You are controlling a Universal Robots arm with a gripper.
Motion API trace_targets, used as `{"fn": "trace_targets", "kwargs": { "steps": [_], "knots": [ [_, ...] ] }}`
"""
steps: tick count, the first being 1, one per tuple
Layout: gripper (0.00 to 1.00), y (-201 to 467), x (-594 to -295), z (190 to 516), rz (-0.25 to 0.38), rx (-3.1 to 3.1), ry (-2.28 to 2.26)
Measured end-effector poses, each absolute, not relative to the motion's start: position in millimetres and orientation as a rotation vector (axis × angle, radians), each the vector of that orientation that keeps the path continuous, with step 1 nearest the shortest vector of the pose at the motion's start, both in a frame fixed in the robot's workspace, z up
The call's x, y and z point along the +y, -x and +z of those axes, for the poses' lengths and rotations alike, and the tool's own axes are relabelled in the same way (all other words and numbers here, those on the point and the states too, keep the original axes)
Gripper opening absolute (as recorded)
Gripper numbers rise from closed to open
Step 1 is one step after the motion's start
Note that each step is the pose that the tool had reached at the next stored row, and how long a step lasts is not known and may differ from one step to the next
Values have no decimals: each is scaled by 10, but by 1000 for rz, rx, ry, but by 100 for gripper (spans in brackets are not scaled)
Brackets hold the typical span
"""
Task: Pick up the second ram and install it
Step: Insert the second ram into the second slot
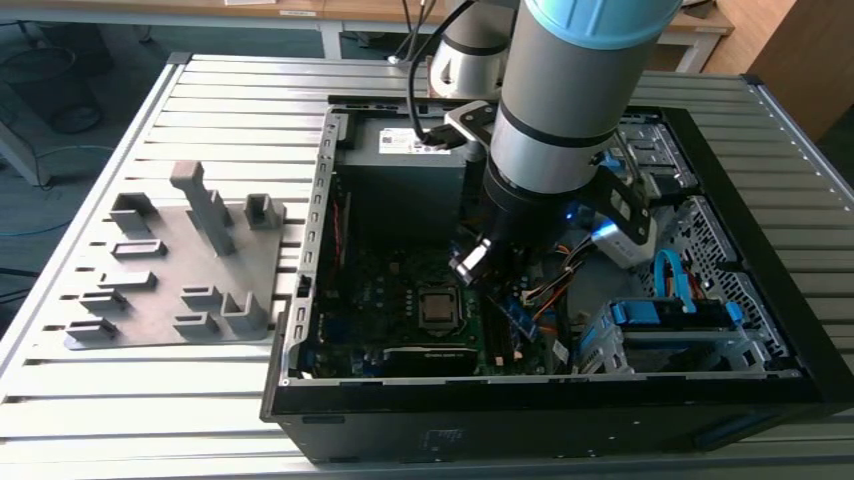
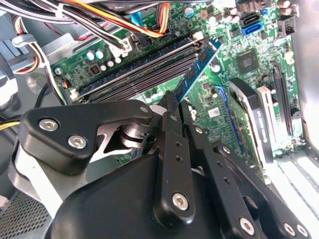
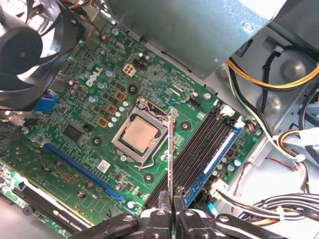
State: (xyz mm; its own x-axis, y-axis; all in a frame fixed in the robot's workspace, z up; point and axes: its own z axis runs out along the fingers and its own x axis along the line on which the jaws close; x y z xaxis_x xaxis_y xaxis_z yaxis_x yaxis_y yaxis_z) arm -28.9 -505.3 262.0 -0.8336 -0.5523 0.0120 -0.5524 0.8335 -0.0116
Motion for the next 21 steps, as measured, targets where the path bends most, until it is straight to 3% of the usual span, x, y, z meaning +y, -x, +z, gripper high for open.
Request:
{"fn": "trace_targets", "kwargs": {
  "steps": [21],
  "knots": [
    [14, 289, -5053, 2620, 23, -3033, -784]
  ]
}}
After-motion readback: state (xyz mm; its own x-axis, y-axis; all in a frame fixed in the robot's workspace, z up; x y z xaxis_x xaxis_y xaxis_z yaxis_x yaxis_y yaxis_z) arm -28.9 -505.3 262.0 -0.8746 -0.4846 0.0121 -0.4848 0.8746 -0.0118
